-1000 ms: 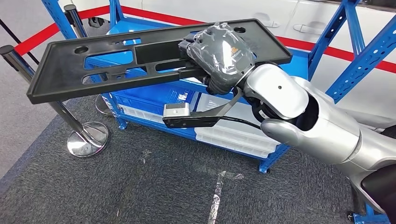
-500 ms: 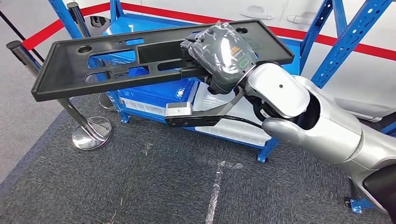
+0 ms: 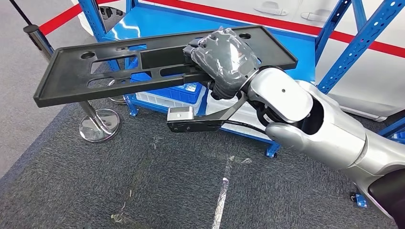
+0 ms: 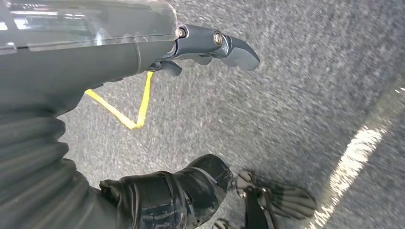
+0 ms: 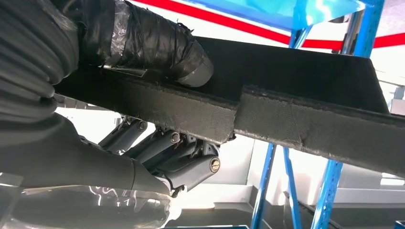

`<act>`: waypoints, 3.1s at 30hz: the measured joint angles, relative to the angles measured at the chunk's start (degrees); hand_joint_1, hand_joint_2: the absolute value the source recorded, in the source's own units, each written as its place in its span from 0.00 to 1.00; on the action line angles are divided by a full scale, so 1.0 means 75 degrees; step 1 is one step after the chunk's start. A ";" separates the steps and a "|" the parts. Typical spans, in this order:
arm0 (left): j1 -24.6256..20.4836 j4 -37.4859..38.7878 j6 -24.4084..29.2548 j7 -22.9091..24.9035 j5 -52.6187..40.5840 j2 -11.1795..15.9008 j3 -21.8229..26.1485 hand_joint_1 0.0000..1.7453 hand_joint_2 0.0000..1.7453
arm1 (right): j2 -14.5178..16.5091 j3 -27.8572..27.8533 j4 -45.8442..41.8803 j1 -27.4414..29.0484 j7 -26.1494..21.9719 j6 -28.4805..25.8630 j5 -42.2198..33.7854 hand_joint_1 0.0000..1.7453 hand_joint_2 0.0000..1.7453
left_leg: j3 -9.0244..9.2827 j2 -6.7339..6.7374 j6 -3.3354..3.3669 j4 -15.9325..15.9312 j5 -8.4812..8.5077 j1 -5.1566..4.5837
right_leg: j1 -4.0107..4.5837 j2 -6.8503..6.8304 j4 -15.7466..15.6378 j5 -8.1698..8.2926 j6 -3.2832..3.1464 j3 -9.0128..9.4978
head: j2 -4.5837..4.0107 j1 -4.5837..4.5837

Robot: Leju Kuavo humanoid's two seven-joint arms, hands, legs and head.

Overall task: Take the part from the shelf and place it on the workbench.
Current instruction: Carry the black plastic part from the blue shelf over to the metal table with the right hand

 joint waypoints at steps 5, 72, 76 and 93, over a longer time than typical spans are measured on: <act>-0.0004 0.0015 0.0003 0.0019 -0.0013 -0.0031 0.0000 0.00 1.00 | 0.0002 -0.0008 0.0004 -0.0039 0.0006 0.0001 -0.0004 1.00 1.00 | -0.0129 0.0012 -0.0114 -0.0150 0.0344 0.0055 | 0.0240 -0.0014 -0.1852 0.0242 -0.0384 0.1024 | 0.0001 -0.0035; 0.0010 0.0062 -0.0134 -0.0001 0.0090 0.0035 0.0017 0.00 1.00 | 0.0125 0.0034 0.0213 0.0017 0.0071 0.0076 -0.0138 1.00 1.00 | -0.0491 0.0009 -0.0495 0.1091 -0.0707 0.0272 | -0.0069 -0.0027 -0.1837 0.0652 -0.0109 0.0576 | -0.0001 0.0111; 0.0011 0.0062 -0.0134 0.0002 0.0082 0.0047 0.0017 0.00 1.00 | 0.0151 0.0052 0.0251 0.0022 0.0052 0.0076 -0.0138 1.00 1.00 | -0.0577 0.0013 -0.0546 0.1768 -0.0874 0.0268 | -0.0047 -0.0023 -0.1738 0.0702 -0.0105 0.0423 | -0.0001 0.0106; 0.0022 0.0062 -0.0154 0.0093 0.0063 0.0049 0.0035 0.00 1.00 | 0.0228 0.0214 0.0436 -0.0125 0.0045 0.0193 0.0107 1.00 1.00 | 0.0073 -0.0392 -0.0088 0.0161 -0.0185 0.0177 | 0.0056 0.0106 -0.0328 0.0179 -0.0011 -0.0124 | -0.0001 0.0126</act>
